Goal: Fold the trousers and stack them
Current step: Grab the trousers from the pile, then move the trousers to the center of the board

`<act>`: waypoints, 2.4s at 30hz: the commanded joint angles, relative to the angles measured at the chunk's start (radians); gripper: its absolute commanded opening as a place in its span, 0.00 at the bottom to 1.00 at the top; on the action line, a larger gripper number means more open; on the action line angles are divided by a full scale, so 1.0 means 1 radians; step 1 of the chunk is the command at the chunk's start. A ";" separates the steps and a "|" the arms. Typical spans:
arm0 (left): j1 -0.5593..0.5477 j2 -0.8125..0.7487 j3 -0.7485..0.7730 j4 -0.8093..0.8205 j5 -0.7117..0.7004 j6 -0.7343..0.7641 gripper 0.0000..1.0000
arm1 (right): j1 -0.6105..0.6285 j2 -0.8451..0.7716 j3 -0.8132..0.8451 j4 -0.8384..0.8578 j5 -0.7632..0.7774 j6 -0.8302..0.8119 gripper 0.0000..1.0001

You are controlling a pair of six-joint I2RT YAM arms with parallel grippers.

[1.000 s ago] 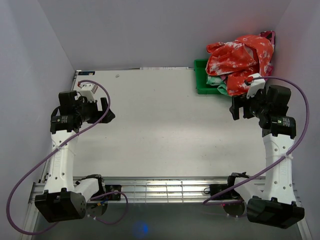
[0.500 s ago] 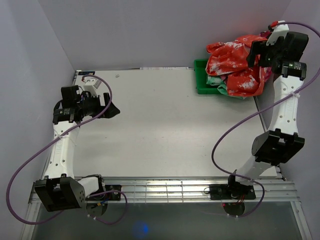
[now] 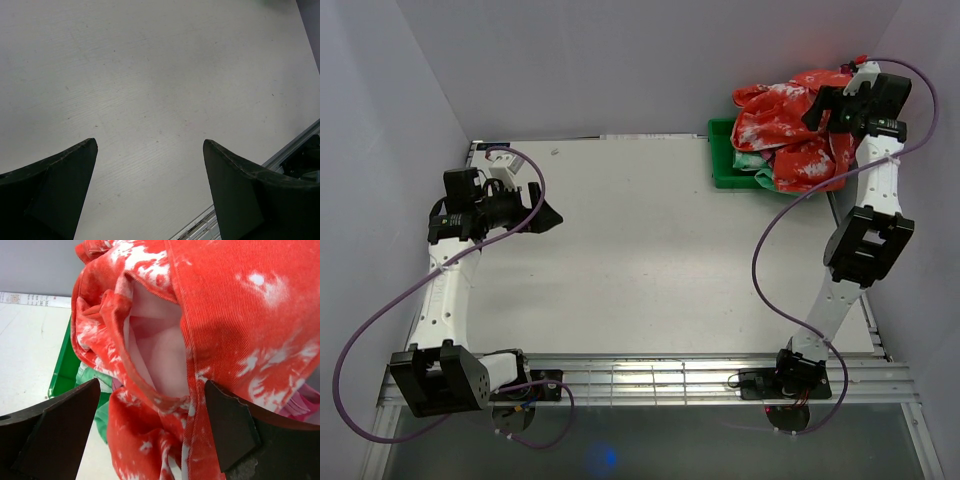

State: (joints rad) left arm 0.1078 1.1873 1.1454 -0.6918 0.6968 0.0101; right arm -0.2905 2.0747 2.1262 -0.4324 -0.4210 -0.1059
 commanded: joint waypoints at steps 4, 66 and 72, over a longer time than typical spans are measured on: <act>0.001 -0.009 0.002 0.025 0.012 0.002 0.98 | 0.005 0.099 0.055 0.152 -0.004 0.028 0.90; 0.308 0.121 -0.015 -0.282 0.193 0.451 0.98 | 0.740 -0.634 -1.018 0.035 -0.072 -0.264 0.90; 0.066 0.155 -0.119 -0.110 0.018 0.367 0.98 | 0.625 -0.757 -1.196 0.029 0.086 -0.252 0.93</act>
State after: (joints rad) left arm 0.2844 1.3518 1.0637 -0.9047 0.8101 0.3847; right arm 0.3744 1.3487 0.9886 -0.3756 -0.4458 -0.3309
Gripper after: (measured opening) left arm 0.972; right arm 0.923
